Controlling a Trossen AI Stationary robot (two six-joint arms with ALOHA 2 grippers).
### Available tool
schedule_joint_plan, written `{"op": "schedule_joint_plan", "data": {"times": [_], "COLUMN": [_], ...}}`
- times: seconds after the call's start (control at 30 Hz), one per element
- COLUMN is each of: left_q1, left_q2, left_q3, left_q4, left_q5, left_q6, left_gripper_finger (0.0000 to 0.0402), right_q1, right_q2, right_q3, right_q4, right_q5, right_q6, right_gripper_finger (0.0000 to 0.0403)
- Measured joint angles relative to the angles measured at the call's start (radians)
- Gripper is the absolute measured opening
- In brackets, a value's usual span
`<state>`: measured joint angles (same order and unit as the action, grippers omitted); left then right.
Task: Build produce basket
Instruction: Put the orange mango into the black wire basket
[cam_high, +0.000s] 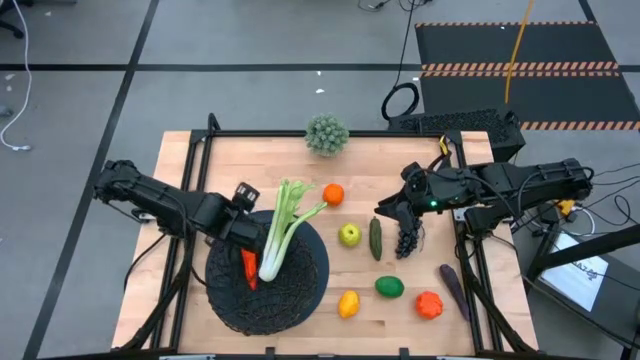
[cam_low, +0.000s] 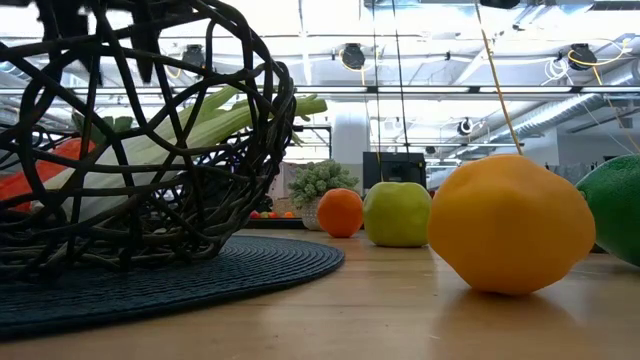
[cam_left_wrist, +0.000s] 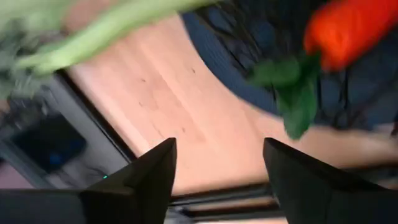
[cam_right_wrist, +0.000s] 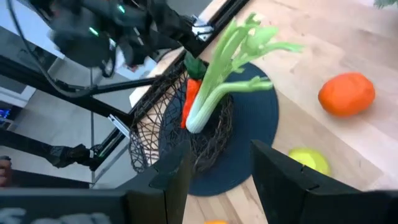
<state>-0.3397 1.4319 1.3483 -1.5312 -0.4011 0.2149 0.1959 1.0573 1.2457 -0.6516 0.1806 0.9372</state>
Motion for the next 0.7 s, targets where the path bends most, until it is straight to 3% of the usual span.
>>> {"op": "schedule_joint_plan", "data": {"times": [0.2, 0.43, 0.53, 0.7], "left_q1": [0.0, 0.0, 0.003, 0.014], "left_q2": [0.0, 0.0, 0.0, 0.0], "left_q3": [0.147, 0.26, 0.263, 0.263], "left_q4": [-0.002, 0.047, 0.132, 0.255], "left_q5": [-0.019, -0.198, -0.257, -0.26], "left_q6": [-0.463, -1.072, -1.14, -1.051], "left_gripper_finger": [0.0187, 0.0122, 0.01, 0.0075], "right_q1": [0.016, 0.016, 0.015, -0.055], "right_q2": [0.0, -0.001, -0.001, -0.001], "right_q3": [0.0, 0.0, 0.0, 0.0], "right_q4": [-0.134, -0.353, -0.41, -0.52], "right_q5": [0.005, 0.002, 0.0, -0.068], "right_q6": [0.117, 0.337, 0.363, 0.349], "right_gripper_finger": [0.0155, 0.0155, 0.0157, 0.0169]}}
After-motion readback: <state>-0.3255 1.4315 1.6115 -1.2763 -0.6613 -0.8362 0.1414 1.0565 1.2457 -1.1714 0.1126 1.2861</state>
